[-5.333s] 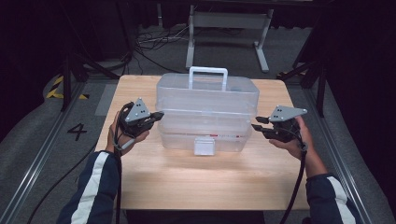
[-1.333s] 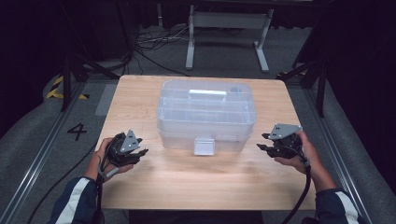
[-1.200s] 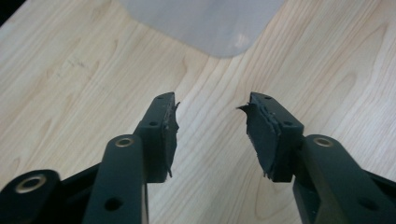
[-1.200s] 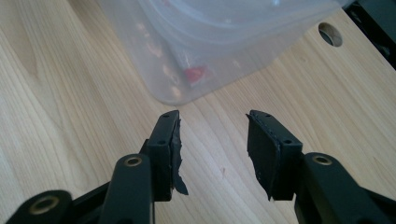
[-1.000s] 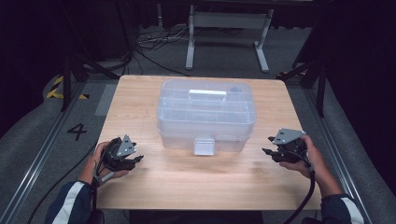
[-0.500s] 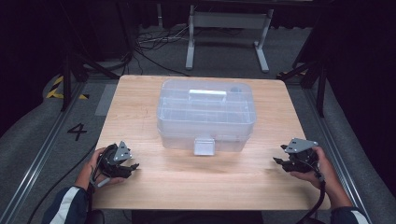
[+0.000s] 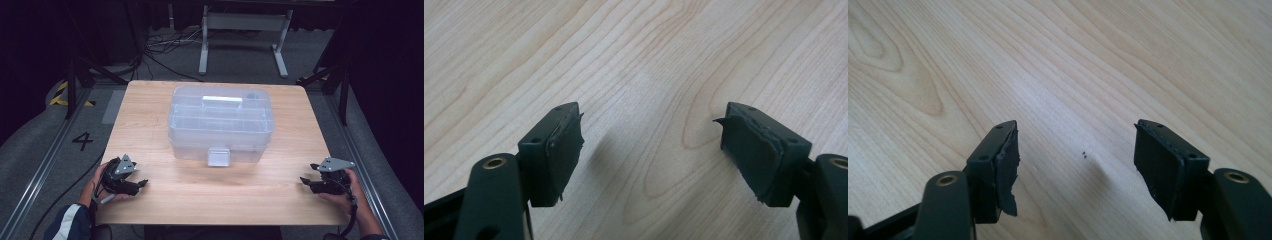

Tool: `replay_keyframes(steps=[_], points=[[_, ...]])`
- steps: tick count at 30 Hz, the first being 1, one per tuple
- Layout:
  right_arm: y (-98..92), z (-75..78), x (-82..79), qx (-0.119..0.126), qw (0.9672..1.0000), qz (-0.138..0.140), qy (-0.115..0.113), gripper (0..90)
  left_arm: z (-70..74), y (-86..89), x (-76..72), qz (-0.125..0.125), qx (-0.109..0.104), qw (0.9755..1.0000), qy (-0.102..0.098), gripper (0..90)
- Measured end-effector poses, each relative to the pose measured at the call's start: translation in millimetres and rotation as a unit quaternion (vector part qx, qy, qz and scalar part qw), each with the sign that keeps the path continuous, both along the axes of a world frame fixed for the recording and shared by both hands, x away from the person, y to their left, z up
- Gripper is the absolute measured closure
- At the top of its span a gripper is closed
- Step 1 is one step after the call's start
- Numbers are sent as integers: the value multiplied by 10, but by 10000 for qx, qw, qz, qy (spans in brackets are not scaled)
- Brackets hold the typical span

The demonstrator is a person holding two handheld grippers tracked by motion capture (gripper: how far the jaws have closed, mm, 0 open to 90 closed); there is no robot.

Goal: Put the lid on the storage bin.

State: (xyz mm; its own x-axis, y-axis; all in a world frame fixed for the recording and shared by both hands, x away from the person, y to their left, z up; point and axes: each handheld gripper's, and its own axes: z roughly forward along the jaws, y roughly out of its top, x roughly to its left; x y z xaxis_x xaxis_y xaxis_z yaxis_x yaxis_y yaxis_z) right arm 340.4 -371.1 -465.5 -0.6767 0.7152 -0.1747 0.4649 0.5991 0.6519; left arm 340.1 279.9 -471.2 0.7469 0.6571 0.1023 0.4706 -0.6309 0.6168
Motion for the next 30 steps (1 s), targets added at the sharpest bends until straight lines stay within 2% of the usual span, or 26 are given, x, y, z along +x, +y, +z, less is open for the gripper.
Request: replay_keyframes(steps=[3, 7, 10, 14, 17, 30], points=[[-54, -47, -30, 95, 9998, -150, -20, 336, -26, 25, -5, 69, -167, 9998, 28, 237], [-137, -116, -63, 349, 9989, -309, 20, 324, -54, 54, -16, 136, -340, 9993, 61, 230], [-208, -160, -83, 662, 9966, -484, 49, 312, -74, 75, -28, 179, -443, 9988, 44, 221], [-285, -197, -110, 894, 9940, -620, 65, 291, -112, 122, -37, 256, -669, 9974, 74, 215], [-325, -224, -121, 1069, 9914, -742, 112, 265, -125, 144, -48, 305, -735, 9968, 80, 206], [-335, -228, -117, 1082, 9908, -799, 142, 249, -125, 149, -68, 340, -741, 9966, 90, 206]])
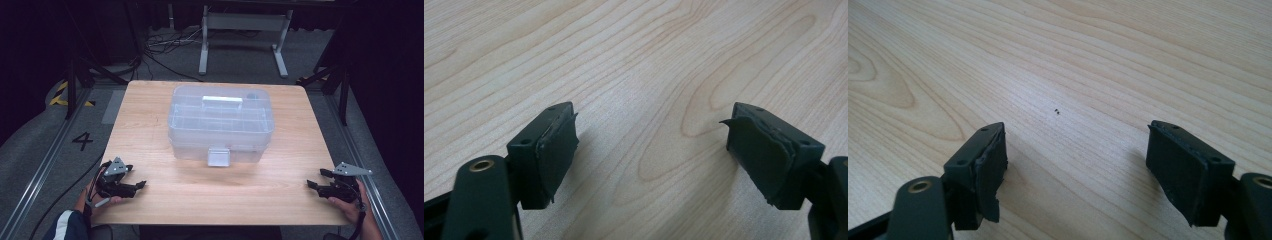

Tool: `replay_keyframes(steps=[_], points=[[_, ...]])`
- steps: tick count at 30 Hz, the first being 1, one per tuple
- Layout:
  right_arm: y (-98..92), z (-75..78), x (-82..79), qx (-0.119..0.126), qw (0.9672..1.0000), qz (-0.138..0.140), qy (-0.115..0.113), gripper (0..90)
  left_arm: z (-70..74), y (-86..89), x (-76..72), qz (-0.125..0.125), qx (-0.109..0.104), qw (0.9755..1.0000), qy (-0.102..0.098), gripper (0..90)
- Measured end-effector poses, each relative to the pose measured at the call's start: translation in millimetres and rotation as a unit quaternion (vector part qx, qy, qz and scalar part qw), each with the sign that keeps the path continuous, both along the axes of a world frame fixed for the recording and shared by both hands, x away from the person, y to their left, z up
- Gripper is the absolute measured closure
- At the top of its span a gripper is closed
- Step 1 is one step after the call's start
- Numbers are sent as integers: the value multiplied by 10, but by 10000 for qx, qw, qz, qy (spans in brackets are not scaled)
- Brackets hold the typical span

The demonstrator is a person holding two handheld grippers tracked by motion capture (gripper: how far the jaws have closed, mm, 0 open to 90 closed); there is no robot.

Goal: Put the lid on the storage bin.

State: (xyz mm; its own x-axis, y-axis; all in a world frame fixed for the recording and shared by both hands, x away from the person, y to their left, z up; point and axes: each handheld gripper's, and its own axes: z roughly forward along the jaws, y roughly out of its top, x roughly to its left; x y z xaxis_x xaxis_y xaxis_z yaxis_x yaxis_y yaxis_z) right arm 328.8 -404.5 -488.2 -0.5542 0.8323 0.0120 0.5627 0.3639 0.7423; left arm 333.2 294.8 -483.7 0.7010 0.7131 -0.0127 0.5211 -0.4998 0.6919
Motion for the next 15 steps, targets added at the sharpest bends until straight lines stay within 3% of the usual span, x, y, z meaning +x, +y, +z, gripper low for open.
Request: replay_keyframes(steps=[15], points=[[25, 0, 27, -3, 10000, -94, 25, 231, 0, 1, -3, -5, -5, 10000, 17, 200]])
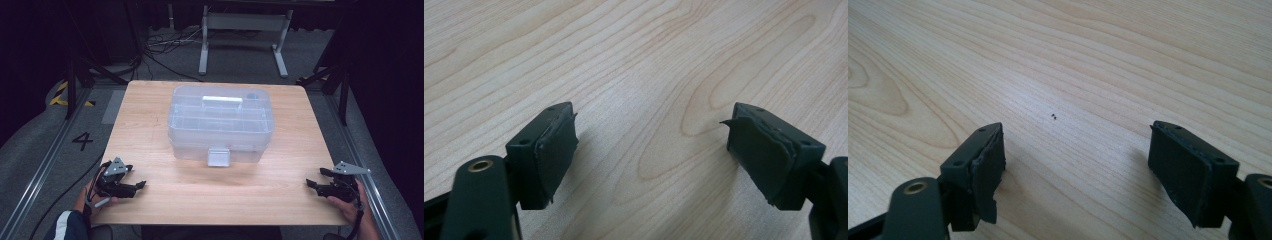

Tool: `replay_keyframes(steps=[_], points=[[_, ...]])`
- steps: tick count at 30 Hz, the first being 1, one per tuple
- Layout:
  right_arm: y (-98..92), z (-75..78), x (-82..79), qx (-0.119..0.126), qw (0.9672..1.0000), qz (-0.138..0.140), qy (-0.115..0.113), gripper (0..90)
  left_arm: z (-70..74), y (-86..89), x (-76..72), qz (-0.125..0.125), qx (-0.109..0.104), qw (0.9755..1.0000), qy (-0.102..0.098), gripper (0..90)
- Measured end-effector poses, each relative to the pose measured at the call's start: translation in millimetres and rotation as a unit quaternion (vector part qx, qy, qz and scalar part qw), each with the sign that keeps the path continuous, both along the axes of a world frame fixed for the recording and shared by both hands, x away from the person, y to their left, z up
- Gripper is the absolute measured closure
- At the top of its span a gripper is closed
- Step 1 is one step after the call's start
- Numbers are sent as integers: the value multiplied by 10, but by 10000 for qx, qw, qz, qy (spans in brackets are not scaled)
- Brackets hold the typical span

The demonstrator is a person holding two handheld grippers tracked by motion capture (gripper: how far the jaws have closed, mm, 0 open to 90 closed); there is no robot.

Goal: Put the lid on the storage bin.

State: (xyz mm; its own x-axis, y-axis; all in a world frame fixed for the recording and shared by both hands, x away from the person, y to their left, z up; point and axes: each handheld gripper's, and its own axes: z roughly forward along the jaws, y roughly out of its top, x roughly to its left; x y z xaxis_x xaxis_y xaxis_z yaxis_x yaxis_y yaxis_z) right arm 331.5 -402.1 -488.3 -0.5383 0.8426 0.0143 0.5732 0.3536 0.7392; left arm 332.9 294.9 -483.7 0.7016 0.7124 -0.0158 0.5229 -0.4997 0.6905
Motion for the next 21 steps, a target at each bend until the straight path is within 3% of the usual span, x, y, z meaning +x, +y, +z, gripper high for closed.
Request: replay_keyframes(steps=[21], points=[[15, -4, 29, -46, 9998, -175, 28, 170, -3, -8, 14, -57, -4, 10000, 43, 162]])
